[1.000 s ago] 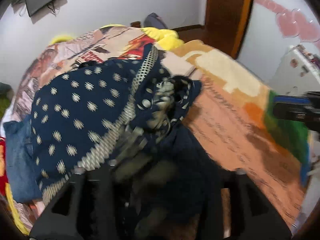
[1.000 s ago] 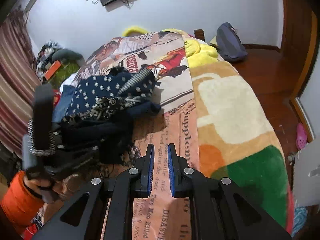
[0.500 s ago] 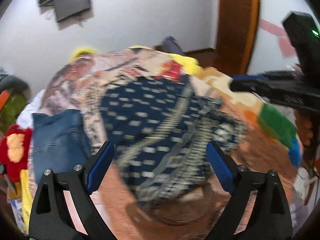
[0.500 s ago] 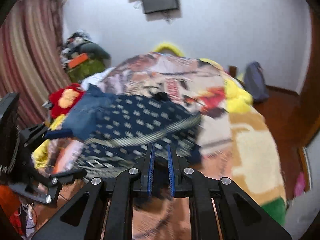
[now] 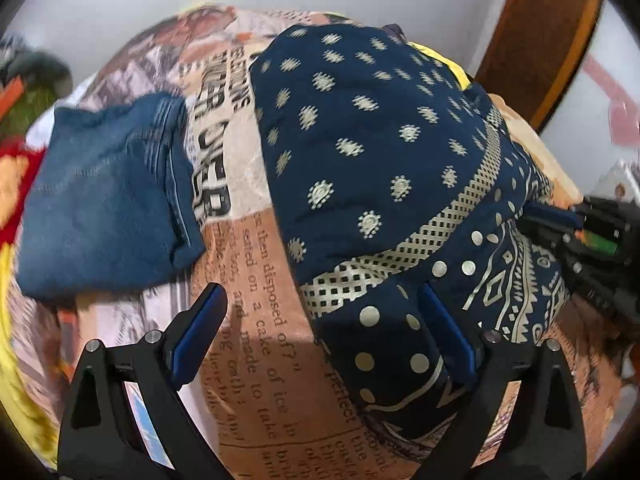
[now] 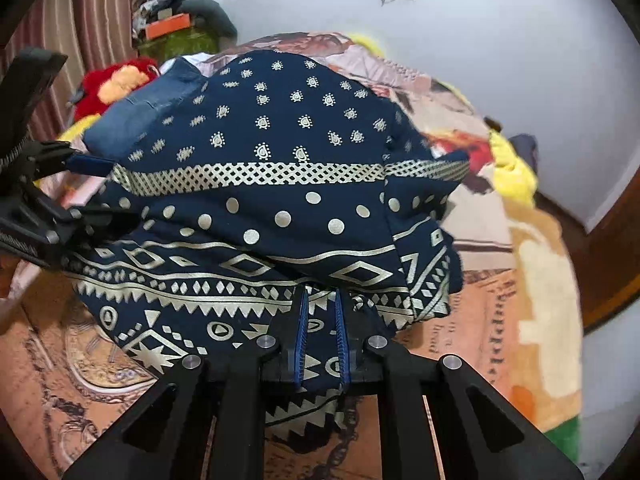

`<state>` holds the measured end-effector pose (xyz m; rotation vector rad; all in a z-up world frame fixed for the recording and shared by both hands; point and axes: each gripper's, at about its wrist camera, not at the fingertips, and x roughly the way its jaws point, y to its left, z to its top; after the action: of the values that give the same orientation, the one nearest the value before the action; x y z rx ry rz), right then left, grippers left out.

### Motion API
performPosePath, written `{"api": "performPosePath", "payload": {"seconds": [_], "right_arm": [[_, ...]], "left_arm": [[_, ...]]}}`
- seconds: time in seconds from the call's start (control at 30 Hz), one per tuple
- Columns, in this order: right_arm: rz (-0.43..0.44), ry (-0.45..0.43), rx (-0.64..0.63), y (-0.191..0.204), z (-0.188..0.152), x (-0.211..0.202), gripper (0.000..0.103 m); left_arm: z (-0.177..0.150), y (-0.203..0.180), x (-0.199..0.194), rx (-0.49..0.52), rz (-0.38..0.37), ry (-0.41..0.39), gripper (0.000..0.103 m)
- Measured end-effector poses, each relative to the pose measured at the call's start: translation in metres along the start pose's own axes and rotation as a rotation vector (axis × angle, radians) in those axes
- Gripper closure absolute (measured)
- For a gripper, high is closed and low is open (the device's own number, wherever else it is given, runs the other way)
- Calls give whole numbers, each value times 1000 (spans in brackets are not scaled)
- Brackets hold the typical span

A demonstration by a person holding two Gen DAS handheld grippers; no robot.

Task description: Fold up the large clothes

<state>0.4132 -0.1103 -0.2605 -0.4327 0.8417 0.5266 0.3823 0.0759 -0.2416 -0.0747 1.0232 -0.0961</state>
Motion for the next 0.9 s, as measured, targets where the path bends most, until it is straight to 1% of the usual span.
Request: {"api": "performPosePath", "payload": {"seconds": [0.07,0.17,0.23,0.4,0.6,0.63,0.67,0.7,0.73,0.77,0.8,0.83,0.87,0.9], "right_arm": [[-17,-2,3,0,0,1,95],[16,-2,47,-7,-1,1,95],[42,0,80,-16,-3,2,95],[92,-8,164,-34,-11,3,95],[95,-6,177,-42,-13,6,95],[88,-4,179,-44,-14,6,95],[31,-2,177,-45,-14,6,94],[-80,10,158,-47,-15,6,90],[-207,48,155,-54,-18,8,80],[-281,99,172,-63,-22,11,78],[-285,144,200,-76,-27,13,78],[-243,164,235,-88,-31,12,78],[-177,164,294,-104,-36,8,78],[-129,149,334,-113,-37,3,78]], "left_arm": [[-1,-2,-1,25,15,-13,5],[-3,-9,-3,69,50,-29,5],[-2,-11,-3,78,52,-28,5],[-5,-10,-4,61,44,-21,5],[-8,-15,-8,95,74,-26,5],[-9,-16,-9,98,84,-26,5],[-9,-16,-11,102,87,-26,5],[-10,-16,-14,104,95,-28,5],[-10,-14,-19,101,100,-35,5],[-10,-12,-25,99,97,-42,5],[-10,-10,-31,100,89,-54,6],[-9,-8,-38,103,91,-70,6],[-7,-6,-43,110,106,-85,6],[-3,-4,-47,115,121,-101,6]]}}
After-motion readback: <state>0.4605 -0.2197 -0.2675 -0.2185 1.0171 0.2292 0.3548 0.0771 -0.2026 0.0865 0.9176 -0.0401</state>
